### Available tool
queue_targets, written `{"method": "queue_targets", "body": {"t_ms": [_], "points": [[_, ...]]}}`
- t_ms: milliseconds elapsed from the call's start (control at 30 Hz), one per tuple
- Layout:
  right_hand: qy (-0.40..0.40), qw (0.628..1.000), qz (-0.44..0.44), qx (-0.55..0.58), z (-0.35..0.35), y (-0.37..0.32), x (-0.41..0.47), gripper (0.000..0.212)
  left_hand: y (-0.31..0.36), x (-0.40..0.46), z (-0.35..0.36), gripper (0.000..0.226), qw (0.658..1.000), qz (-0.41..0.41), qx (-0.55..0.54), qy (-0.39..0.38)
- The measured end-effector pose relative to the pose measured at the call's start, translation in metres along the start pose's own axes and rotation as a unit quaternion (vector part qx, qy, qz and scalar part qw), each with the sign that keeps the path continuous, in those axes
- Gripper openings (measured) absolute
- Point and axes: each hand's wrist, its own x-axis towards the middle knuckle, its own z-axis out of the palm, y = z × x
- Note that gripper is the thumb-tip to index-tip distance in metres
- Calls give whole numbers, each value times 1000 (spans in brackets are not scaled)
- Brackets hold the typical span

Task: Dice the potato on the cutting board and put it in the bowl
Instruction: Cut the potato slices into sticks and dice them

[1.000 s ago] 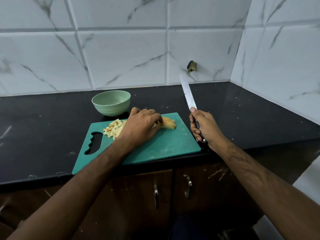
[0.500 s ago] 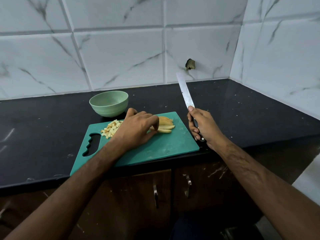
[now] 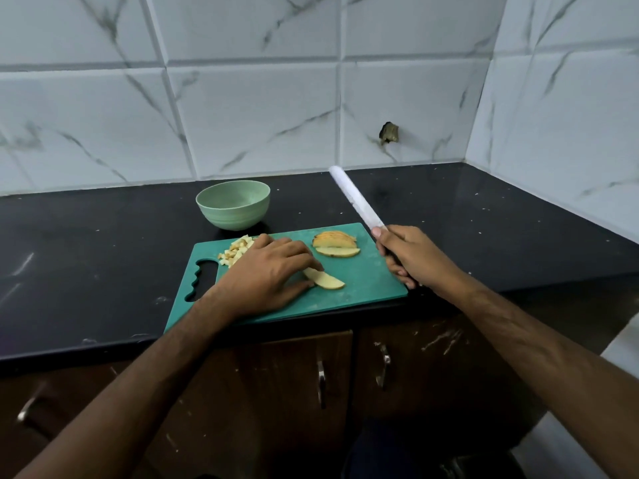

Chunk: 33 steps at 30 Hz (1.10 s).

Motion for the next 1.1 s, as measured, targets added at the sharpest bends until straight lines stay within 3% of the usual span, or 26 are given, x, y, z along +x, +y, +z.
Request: {"method": "queue_targets", "body": {"t_ms": [167, 267, 400, 567, 700, 1100], "points": [[-135, 970, 76, -190, -7, -19, -29, 42, -5, 1, 7, 36, 1000, -4, 2, -24], [-163, 938, 105, -286, -4, -30, -40, 43, -3, 8, 11, 36, 999, -5, -13, -32], [-151, 906, 115, -379, 9, -36, -53, 43, -1, 13, 12, 37, 1000, -2, -17, -11], [-146, 914, 119, -360, 29, -40, -66, 41, 1, 10, 12, 29, 999, -16, -40, 11], [-125, 893, 110, -417, 32, -44, -65, 44, 3, 8, 6, 16, 997, -20, -71, 11], [-69, 843, 49, -531, 47, -51, -76, 34, 9, 9, 1, 19, 995, -32, -95, 16]]}}
